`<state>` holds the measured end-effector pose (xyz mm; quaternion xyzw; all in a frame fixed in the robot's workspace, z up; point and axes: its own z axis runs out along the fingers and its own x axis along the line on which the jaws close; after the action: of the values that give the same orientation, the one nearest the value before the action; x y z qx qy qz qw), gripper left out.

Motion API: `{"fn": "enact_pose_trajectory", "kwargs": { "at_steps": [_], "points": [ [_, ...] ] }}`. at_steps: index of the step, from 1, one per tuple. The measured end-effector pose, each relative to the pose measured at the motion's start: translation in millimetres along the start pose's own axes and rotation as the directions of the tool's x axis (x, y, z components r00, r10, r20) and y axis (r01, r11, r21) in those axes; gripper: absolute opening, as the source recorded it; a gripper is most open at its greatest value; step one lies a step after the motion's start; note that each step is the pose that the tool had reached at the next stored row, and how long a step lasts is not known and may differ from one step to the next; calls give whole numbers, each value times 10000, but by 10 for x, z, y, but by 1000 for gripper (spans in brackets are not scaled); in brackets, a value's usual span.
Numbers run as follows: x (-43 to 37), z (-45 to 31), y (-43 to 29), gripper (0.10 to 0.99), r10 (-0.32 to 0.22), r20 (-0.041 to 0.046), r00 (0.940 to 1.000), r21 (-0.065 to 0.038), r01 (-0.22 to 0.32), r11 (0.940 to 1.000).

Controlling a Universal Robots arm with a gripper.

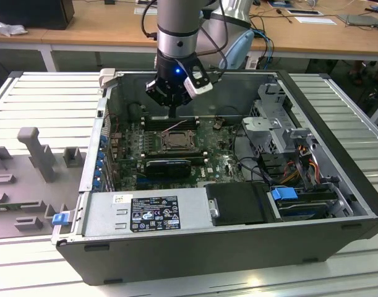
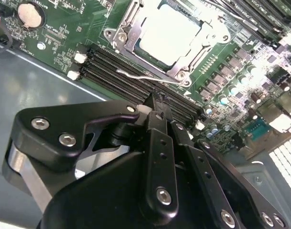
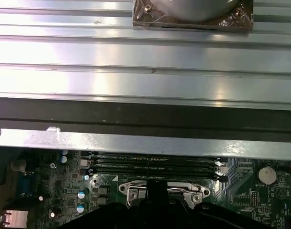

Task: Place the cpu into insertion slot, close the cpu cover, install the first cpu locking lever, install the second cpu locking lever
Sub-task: 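Install the first cpu locking lever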

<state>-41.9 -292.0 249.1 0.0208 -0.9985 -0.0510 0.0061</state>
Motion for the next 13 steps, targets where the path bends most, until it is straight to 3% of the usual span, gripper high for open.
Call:
{"fn": "enact_pose_trajectory", "kwargs": {
  "at_steps": [6, 8, 13],
  "points": [
    [-96, 167, -19, 106, -102, -10, 9999, 1, 102, 9999],
    [-117, 187, -20, 106, -382, -39, 9993, 4, 382, 9993],
    [-159, 215, 15, 106, -440, -46, 9990, 3, 440, 9990]
  ]
}}
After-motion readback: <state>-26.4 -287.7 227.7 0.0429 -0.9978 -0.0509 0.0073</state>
